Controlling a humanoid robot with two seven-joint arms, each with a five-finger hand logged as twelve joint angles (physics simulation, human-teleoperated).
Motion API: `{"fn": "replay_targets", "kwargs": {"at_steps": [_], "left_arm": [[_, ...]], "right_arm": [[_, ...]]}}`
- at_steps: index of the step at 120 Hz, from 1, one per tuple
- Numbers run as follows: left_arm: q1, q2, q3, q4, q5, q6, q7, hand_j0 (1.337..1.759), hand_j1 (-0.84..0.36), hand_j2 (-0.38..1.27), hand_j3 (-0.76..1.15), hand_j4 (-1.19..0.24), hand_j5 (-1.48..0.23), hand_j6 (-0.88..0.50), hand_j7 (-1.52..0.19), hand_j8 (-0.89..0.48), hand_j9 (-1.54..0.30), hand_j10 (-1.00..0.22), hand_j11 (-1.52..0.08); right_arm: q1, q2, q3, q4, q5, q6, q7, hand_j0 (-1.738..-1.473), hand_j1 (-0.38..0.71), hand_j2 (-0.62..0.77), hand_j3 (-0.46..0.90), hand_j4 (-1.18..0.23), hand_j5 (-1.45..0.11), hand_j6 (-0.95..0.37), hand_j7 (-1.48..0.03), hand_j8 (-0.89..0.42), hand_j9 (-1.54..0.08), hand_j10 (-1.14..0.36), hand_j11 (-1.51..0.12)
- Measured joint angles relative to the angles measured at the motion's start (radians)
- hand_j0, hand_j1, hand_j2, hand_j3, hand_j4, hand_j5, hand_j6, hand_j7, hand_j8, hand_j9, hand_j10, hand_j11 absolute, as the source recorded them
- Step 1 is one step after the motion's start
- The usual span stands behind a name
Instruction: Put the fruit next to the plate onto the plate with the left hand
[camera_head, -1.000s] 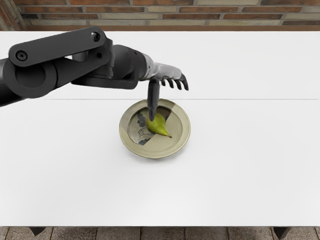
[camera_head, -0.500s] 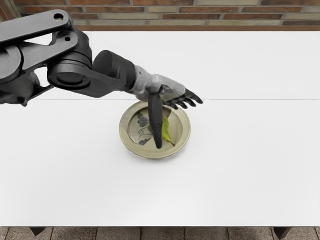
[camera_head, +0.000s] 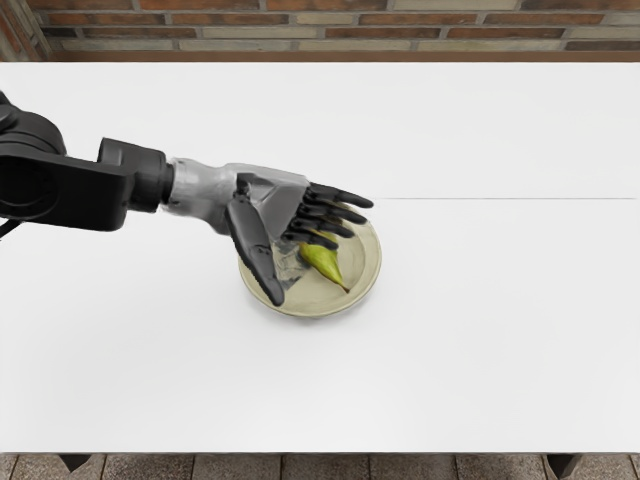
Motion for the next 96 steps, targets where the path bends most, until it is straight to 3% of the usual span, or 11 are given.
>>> {"fn": "replay_targets", "kwargs": {"at_steps": [37,96], "left_arm": [[0.094,0.236,-0.005,-0.006,-0.273,-0.044,0.0,1.658,0.32,0.01,0.0,-0.03,-0.03,-0.03,-0.03,-0.03,-0.03,-0.03,-0.03],[0.159,0.502,0.004,-0.006,-0.391,-0.119,0.0,1.658,0.32,0.0,0.0,-0.02,-0.03,-0.02,-0.03,-0.02,-0.03,-0.02,-0.03]], "right_arm": [[0.001,0.0,0.001,0.0,0.0,0.0,0.0,-1.658,-0.35,0.0,0.0,0.0,0.0,0.0,0.0,0.0,0.0,0.0,0.0],[0.003,0.0,0.0,0.0,0.0,0.0,0.0,-1.658,-0.35,0.0,0.0,0.0,0.0,0.0,0.0,0.0,0.0,0.0,0.0]]}}
